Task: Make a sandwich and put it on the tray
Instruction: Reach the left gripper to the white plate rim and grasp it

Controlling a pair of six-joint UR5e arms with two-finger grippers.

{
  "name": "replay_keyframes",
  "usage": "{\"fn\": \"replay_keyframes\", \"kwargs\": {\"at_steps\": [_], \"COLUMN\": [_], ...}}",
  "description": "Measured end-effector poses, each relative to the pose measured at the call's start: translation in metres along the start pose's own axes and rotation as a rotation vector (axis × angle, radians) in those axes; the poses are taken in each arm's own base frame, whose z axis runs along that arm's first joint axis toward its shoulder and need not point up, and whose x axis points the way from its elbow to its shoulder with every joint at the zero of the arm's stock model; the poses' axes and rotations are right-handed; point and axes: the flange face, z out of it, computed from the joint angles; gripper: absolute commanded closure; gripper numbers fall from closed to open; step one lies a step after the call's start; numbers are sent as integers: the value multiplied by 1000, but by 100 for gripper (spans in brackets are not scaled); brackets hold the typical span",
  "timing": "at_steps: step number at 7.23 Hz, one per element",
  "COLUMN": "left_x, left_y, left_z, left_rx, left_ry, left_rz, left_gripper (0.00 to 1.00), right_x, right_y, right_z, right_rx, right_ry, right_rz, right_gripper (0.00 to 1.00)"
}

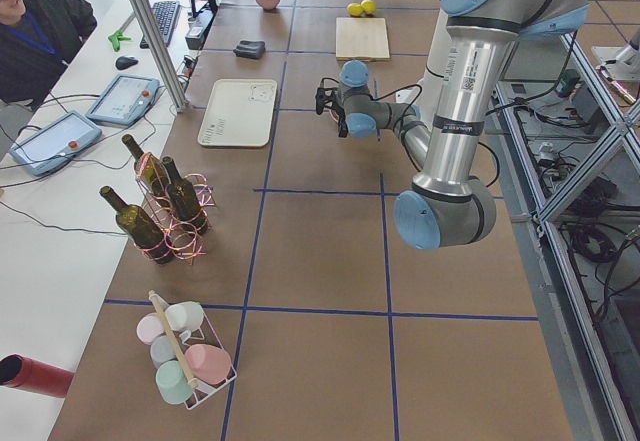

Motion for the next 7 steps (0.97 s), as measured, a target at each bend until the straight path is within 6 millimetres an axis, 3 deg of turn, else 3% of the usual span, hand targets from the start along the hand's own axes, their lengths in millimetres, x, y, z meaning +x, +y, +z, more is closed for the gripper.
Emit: {"fn": "replay_keyframes", "kwargs": {"at_steps": [3, 6, 7], "left_x": [37, 40, 38], "left_y": [25, 37, 38], "left_z": [48, 66, 70], "left_rx": [-13, -24, -27], "left_ry": [-25, -43, -49], "left_rz": [-42, -37, -35], "left_gripper": [41, 57, 68], "right_x": [0, 0, 0], "right_y": [1, 0, 0], "right_z": [1, 0, 0], "right_rx": [-2, 0, 0], "right_ry": [0, 0, 0], "right_rz": [1, 2, 3], "right_gripper": [0, 0, 0]}}
